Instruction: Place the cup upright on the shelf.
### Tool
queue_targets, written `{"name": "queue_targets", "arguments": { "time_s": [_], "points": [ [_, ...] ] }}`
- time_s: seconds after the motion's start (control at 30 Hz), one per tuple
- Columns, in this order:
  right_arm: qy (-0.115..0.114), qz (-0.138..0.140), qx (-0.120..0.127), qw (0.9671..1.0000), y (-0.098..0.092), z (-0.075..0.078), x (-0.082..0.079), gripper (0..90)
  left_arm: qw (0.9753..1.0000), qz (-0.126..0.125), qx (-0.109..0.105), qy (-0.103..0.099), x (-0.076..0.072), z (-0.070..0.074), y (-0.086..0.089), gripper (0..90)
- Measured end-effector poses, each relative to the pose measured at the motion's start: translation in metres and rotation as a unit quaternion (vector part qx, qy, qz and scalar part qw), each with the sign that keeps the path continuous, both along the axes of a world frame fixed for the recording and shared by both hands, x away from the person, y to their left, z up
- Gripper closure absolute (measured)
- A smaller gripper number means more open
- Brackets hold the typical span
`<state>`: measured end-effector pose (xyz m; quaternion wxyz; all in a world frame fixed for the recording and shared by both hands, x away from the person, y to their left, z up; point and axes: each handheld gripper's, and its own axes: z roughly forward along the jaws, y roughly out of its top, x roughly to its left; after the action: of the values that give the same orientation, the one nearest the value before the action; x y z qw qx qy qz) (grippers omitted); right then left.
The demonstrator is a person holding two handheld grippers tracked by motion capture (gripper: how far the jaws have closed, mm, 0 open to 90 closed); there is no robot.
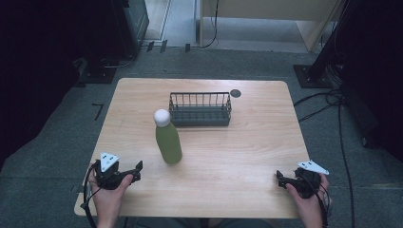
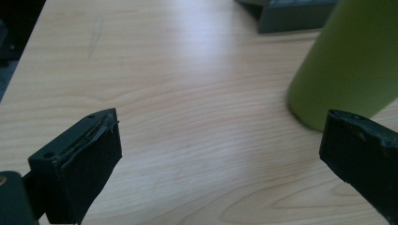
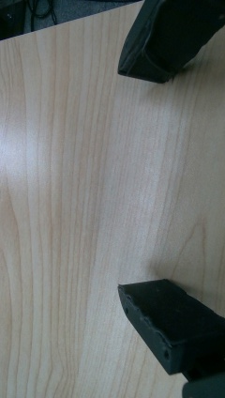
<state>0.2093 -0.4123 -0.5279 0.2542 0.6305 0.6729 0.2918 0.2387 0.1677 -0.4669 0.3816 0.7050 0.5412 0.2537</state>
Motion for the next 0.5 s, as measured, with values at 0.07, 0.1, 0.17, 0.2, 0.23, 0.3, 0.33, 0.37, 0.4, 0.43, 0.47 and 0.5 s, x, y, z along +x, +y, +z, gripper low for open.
{"name": "queue_targets", "arguments": {
  "time_s": [0.07, 0.1, 0.17, 0.2, 0.23, 0.3, 0.33, 0.37, 0.4, 0.43, 0.47, 0.5],
  "points": [
    [0.000, 0.000, 0.000, 1.0000, 0.000, 0.000, 0.000, 0.0, 0.9999, -0.011, -0.002, -0.006, 0.001, 0.004, -0.006, 0.1],
    [0.000, 0.000, 0.000, 1.0000, 0.000, 0.000, 0.000, 0.0, 0.9999, -0.015, -0.002, -0.007, 0.001, 0.006, -0.008, 0.1],
    [0.000, 0.000, 0.000, 1.0000, 0.000, 0.000, 0.000, 0.0, 0.9996, -0.025, -0.009, -0.010, 0.002, 0.011, -0.014, 0.1],
    [0.000, 0.000, 0.000, 1.0000, 0.000, 0.000, 0.000, 0.0, 0.9994, -0.031, -0.013, -0.011, 0.003, 0.013, -0.017, 0.1],
    [0.000, 0.000, 0.000, 1.0000, 0.000, 0.000, 0.000, 0.0, 0.9992, -0.035, -0.014, -0.014, 0.002, 0.015, -0.019, 0.1],
    [0.000, 0.000, 0.000, 1.0000, 0.000, 0.000, 0.000, 0.0, 0.9987, -0.047, -0.012, -0.017, 0.002, 0.019, -0.025, 0.1],
    [0.000, 0.000, 0.000, 1.0000, 0.000, 0.000, 0.000, 0.0, 0.9984, -0.051, -0.013, -0.018, 0.003, 0.020, -0.027, 0.1],
    [0.000, 0.000, 0.000, 1.0000, 0.000, 0.000, 0.000, 0.0, 0.9980, -0.057, -0.019, -0.019, 0.003, 0.021, -0.030, 0.1],
    [0.000, 0.000, 0.000, 1.0000, 0.000, 0.000, 0.000, 0.0, 0.9976, -0.063, -0.022, -0.020, 0.003, 0.023, -0.034, 0.1],
    [0.000, 0.000, 0.000, 1.0000, 0.000, 0.000, 0.000, 0.0, 0.9972, -0.068, -0.024, -0.022, 0.004, 0.023, -0.037, 0.1],
    [0.000, 0.000, 0.000, 1.0000, 0.000, 0.000, 0.000, 0.0, 0.9969, -0.071, -0.025, -0.023, 0.004, 0.024, -0.040, 0.1],
    [0.000, 0.000, 0.000, 1.0000, 0.000, 0.000, 0.000, 0.0, 0.9963, -0.078, -0.026, -0.025, 0.005, 0.025, -0.045, 0.1]
  ]
}}
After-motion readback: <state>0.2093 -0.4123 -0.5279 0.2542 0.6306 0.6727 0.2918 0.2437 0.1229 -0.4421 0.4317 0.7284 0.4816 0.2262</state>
